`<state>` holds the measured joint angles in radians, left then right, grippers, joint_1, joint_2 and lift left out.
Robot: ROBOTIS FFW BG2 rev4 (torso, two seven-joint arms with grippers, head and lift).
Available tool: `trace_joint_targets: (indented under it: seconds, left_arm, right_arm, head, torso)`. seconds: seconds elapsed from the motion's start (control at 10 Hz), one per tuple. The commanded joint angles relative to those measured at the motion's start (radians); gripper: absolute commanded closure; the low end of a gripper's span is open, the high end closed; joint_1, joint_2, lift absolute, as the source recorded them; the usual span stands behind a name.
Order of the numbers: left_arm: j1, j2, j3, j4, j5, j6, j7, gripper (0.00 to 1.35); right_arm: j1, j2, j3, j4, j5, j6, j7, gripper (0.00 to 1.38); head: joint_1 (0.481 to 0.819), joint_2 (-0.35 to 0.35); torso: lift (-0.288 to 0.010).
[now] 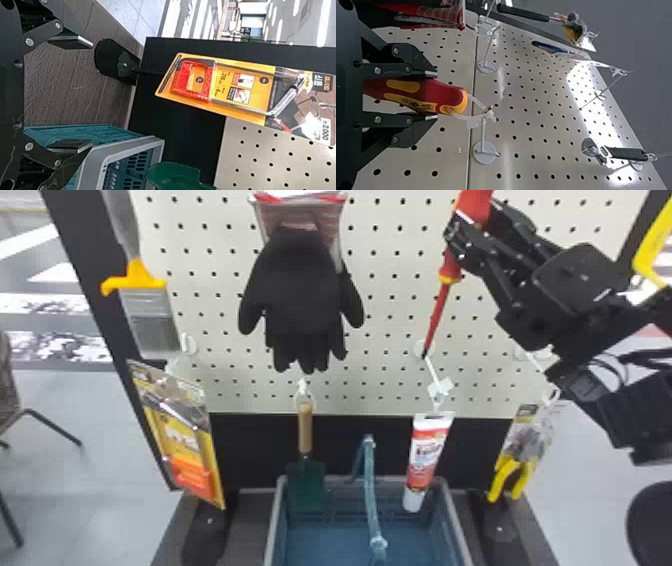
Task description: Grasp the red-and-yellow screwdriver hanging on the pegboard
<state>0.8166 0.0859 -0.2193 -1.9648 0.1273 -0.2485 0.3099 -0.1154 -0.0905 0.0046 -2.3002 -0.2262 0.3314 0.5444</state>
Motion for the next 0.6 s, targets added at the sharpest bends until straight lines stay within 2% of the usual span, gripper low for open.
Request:
trace_joint_targets:
  seconds: [0.0,0.5]
  left_arm:
    - [0.0,0.0,0.0,0.0,-0.001,0.0,0.0,0.4]
    - [0.002,0.0,0.0,0.0,0.0,0.002,0.0,0.4]
  right_arm:
    - [0.0,0.0,0.0,0.002,-0.001,0.0,0.0,1.28]
    - [0.0,0.0,0.0,0.002,-0.002,0.0,0.0,1.28]
  head:
    - [0.549,0.0]
    - [0.549,0.0]
  torso:
    - [-0.1]
    - [-0.1]
